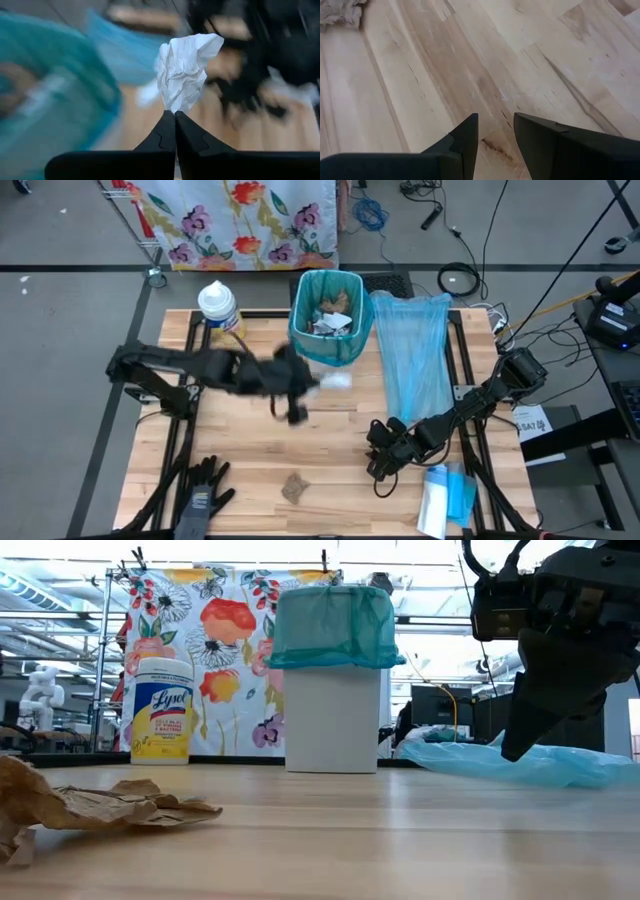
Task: Place trash/remove bag and relplace
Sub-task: Put the white napkin into the trash bin
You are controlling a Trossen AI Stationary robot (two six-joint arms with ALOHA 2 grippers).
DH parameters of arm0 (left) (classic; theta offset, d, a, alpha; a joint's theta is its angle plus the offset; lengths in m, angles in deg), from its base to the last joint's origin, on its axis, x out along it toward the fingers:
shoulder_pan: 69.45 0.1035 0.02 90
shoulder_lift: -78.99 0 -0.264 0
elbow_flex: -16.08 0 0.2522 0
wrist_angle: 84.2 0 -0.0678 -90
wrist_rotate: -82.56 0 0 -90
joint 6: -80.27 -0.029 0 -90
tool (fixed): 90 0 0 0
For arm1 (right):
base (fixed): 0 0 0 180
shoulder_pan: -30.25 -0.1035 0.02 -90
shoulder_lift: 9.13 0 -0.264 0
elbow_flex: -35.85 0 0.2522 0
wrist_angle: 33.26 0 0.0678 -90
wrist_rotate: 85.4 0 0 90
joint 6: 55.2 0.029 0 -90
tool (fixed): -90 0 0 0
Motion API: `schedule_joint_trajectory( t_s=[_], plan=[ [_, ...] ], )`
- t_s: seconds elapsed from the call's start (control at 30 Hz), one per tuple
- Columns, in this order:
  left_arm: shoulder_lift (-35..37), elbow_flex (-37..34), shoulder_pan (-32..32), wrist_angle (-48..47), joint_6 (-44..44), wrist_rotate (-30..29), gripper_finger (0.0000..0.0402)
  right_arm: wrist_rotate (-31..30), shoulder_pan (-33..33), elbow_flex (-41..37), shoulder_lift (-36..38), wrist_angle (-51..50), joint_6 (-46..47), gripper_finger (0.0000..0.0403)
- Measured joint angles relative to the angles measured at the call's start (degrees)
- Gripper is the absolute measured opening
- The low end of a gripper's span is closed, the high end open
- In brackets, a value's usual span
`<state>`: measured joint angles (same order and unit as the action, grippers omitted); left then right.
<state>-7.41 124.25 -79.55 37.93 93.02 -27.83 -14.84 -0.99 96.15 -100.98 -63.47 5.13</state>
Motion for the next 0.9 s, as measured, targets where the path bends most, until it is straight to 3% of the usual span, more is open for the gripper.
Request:
schedule_joint_trajectory(
  t_s=[0.33, 0.53, 0.67, 0.9],
  plan=[
    [2.2, 4.7, 17.8, 4.2, -1.0, -1.3, 0.0000, 0.0, 0.0, 0.0, 0.0, 0.3, 0.1, 0.0116],
    [0.9, 4.7, 24.8, 8.2, -4.1, -0.7, 0.0004, -0.2, 0.0, 0.0, 0.0, 0.8, 0.4, 0.0116],
    [-0.4, 4.7, 26.8, 10.4, -4.3, -0.1, 0.0031, -0.2, 0.0, 0.0, 0.0, 0.8, 1.0, 0.0116],
    [-2.4, 4.6, 29.0, 10.3, -6.2, 5.4, 0.0115, -1.9, 0.3, 0.0, 0.0, 1.1, 1.2, 0.0116]
  ],
)
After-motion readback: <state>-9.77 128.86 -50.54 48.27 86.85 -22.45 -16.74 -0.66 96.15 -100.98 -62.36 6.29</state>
